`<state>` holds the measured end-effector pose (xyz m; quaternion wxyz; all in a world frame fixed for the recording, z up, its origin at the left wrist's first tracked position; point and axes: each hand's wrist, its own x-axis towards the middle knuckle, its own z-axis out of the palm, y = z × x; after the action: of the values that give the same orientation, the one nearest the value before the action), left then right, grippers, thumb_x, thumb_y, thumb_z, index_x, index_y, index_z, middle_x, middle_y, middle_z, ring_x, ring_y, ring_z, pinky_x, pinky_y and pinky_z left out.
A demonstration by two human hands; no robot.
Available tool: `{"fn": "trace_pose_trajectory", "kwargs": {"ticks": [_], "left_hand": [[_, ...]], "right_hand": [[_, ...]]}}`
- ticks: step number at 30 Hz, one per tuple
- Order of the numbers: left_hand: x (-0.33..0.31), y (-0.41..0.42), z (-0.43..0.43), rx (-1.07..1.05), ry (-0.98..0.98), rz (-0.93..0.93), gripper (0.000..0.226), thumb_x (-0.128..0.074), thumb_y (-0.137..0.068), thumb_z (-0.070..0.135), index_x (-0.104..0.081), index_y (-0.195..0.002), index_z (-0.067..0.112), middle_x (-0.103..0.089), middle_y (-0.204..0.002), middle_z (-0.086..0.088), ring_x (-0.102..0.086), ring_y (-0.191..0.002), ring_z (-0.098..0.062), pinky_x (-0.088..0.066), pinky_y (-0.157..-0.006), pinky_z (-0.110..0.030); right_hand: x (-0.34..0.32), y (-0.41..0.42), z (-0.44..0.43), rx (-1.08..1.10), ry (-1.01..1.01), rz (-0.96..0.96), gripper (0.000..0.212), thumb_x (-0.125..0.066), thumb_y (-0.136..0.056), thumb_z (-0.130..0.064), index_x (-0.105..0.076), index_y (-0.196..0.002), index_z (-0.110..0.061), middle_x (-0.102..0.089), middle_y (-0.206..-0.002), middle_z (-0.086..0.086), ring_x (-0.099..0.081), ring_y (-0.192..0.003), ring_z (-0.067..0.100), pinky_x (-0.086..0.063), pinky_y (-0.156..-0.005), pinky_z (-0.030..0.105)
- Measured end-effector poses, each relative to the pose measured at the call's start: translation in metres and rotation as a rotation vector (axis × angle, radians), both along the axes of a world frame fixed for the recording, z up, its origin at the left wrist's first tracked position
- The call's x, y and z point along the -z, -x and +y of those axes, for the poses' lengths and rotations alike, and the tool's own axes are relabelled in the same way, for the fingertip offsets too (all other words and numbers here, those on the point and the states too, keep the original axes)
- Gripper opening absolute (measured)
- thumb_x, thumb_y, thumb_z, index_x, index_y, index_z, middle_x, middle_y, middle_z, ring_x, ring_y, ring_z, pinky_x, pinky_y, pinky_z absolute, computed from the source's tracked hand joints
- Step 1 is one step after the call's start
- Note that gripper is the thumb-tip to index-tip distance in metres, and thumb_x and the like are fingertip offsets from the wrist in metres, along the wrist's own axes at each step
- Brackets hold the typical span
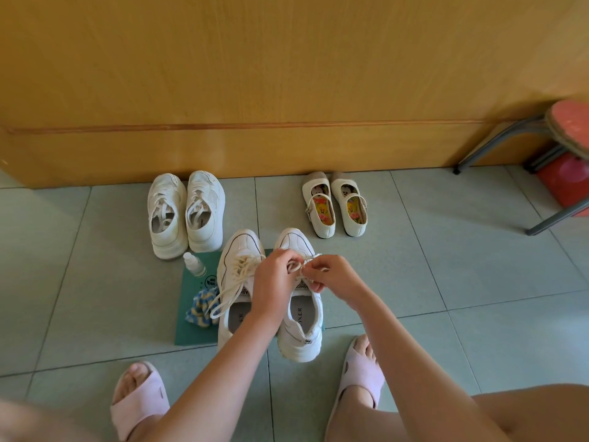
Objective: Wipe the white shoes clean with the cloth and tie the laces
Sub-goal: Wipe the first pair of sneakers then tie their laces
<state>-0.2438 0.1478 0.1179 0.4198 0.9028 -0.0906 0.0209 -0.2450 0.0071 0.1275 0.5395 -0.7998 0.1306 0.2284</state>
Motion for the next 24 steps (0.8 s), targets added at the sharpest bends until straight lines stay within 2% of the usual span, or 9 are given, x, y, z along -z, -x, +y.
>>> {"fn": "trace_pose_trajectory", "kwargs": {"ticks": [3, 6, 11, 15, 19, 22, 24], "left_hand": [[0.001, 0.002, -0.002, 0.01, 0.011, -0.027, 0.02, -0.078, -0.07, 0.003, -0.07, -0.087, 0.008, -0.069, -0.087, -0.001, -0.057, -0.075, -0.005, -0.038, -0.067, 0.002], [0.004, 0.002, -0.001, -0.019, 0.056, -0.029, 0.019, -0.079, -0.071, 0.004, -0.07, -0.087, 0.01, -0.069, -0.084, 0.001, -0.059, -0.075, -0.006, -0.039, -0.066, 0.0], [0.004, 0.001, -0.002, -0.009, 0.144, 0.038, 0.016, -0.072, -0.077, 0.002, -0.071, -0.088, 0.014, -0.069, -0.084, 0.003, -0.061, -0.073, -0.004, -0.045, -0.063, -0.008], [0.007, -0.001, 0.002, -0.014, 0.244, 0.142, 0.011, -0.072, -0.081, 0.013, -0.074, -0.092, 0.015, -0.071, -0.08, 0.008, -0.065, -0.074, -0.001, -0.05, -0.065, -0.014], [0.011, 0.001, 0.007, -0.058, 0.204, 0.157, 0.014, -0.068, -0.085, 0.023, -0.075, -0.095, 0.016, -0.073, -0.081, 0.007, -0.066, -0.073, -0.003, -0.051, -0.064, -0.017], [0.006, 0.003, 0.012, -0.16, 0.241, 0.123, 0.013, -0.065, -0.088, 0.022, -0.075, -0.09, 0.015, -0.073, -0.075, 0.006, -0.066, -0.069, -0.01, -0.052, -0.06, -0.026], [0.001, 0.005, 0.018, -0.217, 0.323, 0.178, 0.012, -0.064, -0.089, 0.021, -0.075, -0.086, 0.017, -0.071, -0.071, 0.006, -0.066, -0.067, -0.012, -0.052, -0.055, -0.027]], "right_hand": [[0.001, -0.001, 0.0, -0.013, 0.057, -0.047, 0.008, -0.061, -0.089, -0.008, -0.065, -0.082, -0.006, -0.062, -0.066, 0.005, -0.057, -0.056, 0.012, -0.051, -0.058, 0.016], [0.002, -0.001, -0.004, 0.086, -0.029, -0.024, 0.012, -0.055, -0.09, 0.001, -0.063, -0.099, 0.0, -0.064, -0.074, 0.01, -0.059, -0.056, 0.014, -0.054, -0.059, 0.02], [0.006, 0.0, -0.001, 0.059, -0.047, -0.019, 0.026, -0.049, -0.092, 0.002, -0.064, -0.11, -0.01, -0.062, -0.079, 0.008, -0.057, -0.059, 0.014, -0.052, -0.057, 0.02], [0.009, -0.001, -0.004, 0.102, 0.002, -0.056, 0.016, -0.057, -0.091, -0.004, -0.067, -0.103, -0.003, -0.062, -0.076, 0.002, -0.054, -0.058, 0.01, -0.049, -0.054, 0.016], [0.012, 0.0, -0.009, 0.105, 0.151, -0.112, 0.013, -0.063, -0.088, -0.011, -0.071, -0.09, -0.001, -0.06, -0.062, -0.005, -0.049, -0.046, -0.001, -0.038, -0.045, 0.007], [0.014, 0.004, -0.015, 0.062, 0.24, -0.048, 0.016, -0.064, -0.087, -0.017, -0.071, -0.09, -0.002, -0.061, -0.065, -0.005, -0.049, -0.052, 0.004, -0.037, -0.049, 0.011], [0.014, 0.007, -0.023, 0.055, 0.261, 0.01, 0.017, -0.065, -0.087, -0.019, -0.072, -0.09, -0.004, -0.062, -0.068, -0.005, -0.047, -0.053, 0.006, -0.037, -0.048, 0.013]]}}
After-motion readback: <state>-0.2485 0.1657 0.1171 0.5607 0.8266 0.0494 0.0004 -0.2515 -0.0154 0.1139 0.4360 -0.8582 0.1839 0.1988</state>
